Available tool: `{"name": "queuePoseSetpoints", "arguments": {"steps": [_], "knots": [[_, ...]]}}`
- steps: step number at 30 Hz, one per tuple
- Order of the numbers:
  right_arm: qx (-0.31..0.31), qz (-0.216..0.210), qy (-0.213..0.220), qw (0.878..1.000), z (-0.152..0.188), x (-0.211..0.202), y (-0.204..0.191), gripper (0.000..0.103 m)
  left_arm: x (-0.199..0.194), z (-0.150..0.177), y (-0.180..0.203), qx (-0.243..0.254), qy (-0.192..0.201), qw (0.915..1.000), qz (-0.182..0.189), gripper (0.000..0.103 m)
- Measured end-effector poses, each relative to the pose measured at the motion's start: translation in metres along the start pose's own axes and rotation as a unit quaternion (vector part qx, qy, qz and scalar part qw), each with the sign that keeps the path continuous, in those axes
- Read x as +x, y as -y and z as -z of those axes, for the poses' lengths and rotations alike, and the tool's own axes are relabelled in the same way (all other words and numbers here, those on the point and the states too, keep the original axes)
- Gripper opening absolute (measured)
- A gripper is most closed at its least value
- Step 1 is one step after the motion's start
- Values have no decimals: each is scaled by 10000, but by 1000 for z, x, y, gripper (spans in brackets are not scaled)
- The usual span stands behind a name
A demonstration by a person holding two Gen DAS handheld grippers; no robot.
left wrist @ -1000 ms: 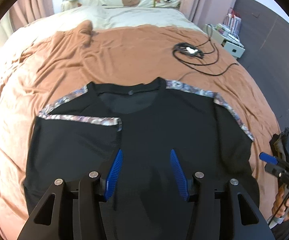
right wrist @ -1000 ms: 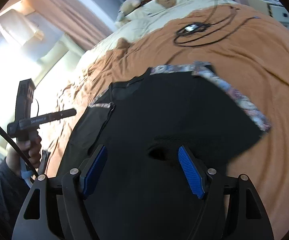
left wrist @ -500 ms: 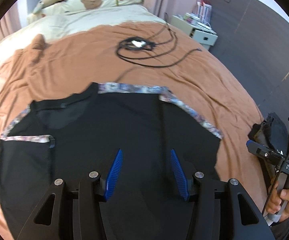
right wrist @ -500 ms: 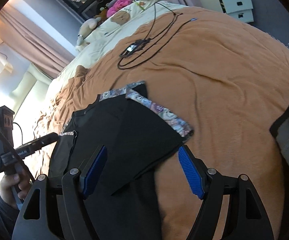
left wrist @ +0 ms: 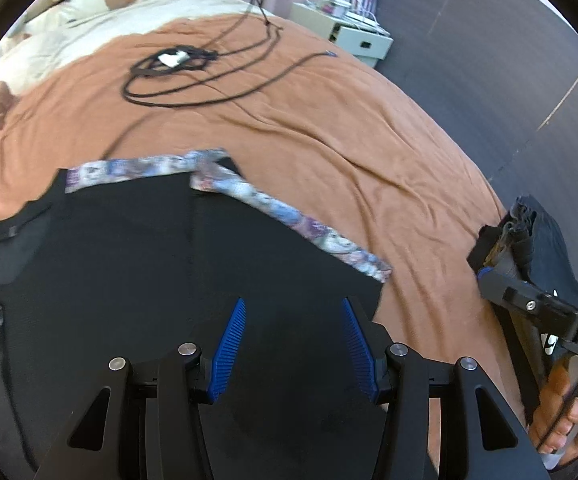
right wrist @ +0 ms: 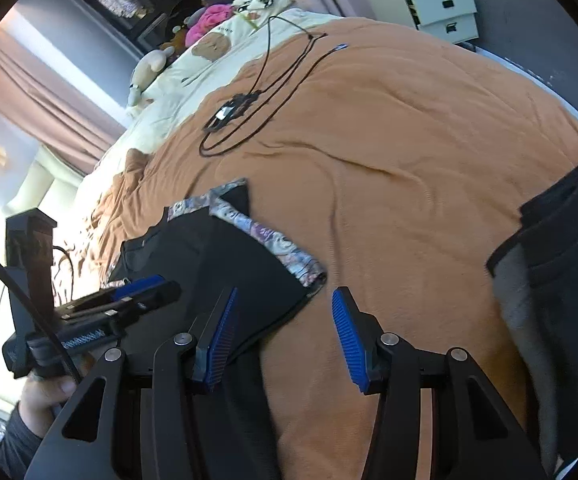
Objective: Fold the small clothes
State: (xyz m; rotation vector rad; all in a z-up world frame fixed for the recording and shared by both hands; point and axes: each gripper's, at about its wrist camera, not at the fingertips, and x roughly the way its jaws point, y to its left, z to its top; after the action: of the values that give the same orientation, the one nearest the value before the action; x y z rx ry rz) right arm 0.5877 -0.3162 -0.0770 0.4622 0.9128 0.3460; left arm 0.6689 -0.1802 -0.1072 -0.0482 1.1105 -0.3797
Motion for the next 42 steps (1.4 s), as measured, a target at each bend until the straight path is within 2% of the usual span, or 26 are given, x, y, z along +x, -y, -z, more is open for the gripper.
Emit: {"name": "queuePoseSetpoints", "arguments": {"steps": [6, 13, 16, 20, 24, 26, 27, 28, 30, 31, 36, 42], "knots": [[75, 149, 115, 9998, -1, -10, 8, 46, 27, -6, 22, 61, -141, 9997, 166, 52], [59, 219, 0, 9997, -3, -11, 10, 46, 56, -13, 42, 74, -301, 9988, 387, 52], [97, 212, 5, 9997, -6, -14, 15, 41, 67, -14, 48, 108, -373, 9983, 443, 52], [182, 208, 56, 9996, -8, -18, 21, 41, 85, -11, 56, 194, -542, 9976, 386, 52], [218, 203, 54, 9995, -8, -16, 21, 41, 94, -11, 65, 356, -515, 9979, 192, 52], [191, 206, 56, 9996, -8, -15, 19, 41, 95, -11, 69, 471, -476, 9978, 22, 46], [166, 214, 59, 9996, -8, -15, 18, 41, 95, -12, 70, 512, -464, 9976, -77, 33], [150, 209, 61, 9997, -7, -15, 17, 41, 94, -12, 69, 518, -458, 9975, -126, 19], [136, 172, 61, 9997, -9, -13, 18, 41, 87, -16, 61, 420, -453, 9981, -17, 14], [142, 150, 68, 9998, -9, -13, 18, 41, 78, -17, 54, 347, -389, 9986, 109, 14], [96, -10, 95, 9999, -8, -10, 13, 41, 36, -20, 23, 130, -89, 9997, 183, 13], [-30, -215, 47, 9998, -3, -2, 7, 41, -15, -20, -18, -145, 265, 9995, 34, 14]]}}
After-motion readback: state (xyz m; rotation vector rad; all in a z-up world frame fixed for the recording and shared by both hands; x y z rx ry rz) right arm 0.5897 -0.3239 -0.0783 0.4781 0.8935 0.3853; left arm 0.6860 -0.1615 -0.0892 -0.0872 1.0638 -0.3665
